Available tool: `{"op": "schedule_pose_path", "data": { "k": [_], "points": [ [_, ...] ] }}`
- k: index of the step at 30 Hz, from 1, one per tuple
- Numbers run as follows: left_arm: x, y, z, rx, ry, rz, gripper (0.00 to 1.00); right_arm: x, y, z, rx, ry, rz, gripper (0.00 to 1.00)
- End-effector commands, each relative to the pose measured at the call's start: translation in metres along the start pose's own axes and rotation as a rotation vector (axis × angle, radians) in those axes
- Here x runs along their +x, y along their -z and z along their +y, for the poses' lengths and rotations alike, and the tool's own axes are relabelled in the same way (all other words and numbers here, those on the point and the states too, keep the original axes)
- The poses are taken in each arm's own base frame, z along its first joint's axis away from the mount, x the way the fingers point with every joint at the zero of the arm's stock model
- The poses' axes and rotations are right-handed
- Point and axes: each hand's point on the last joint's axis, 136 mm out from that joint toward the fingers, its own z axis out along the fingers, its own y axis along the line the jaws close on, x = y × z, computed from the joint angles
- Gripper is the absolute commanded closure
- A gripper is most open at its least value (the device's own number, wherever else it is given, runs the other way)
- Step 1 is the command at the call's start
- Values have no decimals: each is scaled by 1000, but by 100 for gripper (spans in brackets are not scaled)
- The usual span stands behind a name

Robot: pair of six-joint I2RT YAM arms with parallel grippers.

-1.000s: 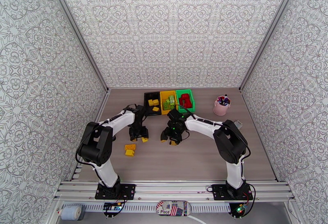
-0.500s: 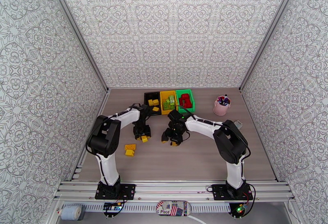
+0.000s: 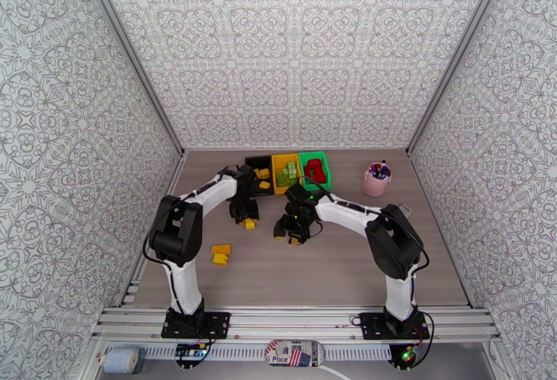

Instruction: Sort the legos into containers by color

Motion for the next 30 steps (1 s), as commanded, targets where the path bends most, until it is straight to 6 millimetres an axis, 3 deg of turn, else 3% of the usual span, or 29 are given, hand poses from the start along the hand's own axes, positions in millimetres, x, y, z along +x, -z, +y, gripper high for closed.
{"op": "schedule_pose_path", "data": {
  "k": [1, 6, 13, 19, 24, 30],
  "points": [
    [-17, 38, -28, 174, 15, -52, 68, -17, 15, 31, -85, 51, -24, 42],
    [-55, 61, -40, 308, 89, -107, 67, -50, 36, 59, -202, 31, -64, 43],
    [-117, 76, -39, 424, 189, -155, 66, -114, 75, 96, -407, -14, -152, 42],
    [-161, 81, -38, 440, 200, -174, 35, -150, 85, 105, -459, -52, -172, 42],
    [-174, 91, -37, 465, 190, -203, 29, -161, 85, 101, -459, -67, -178, 41],
    [-169, 96, -28, 426, 179, -210, 29, -166, 76, 93, -446, -88, -163, 41]
  ]
}}
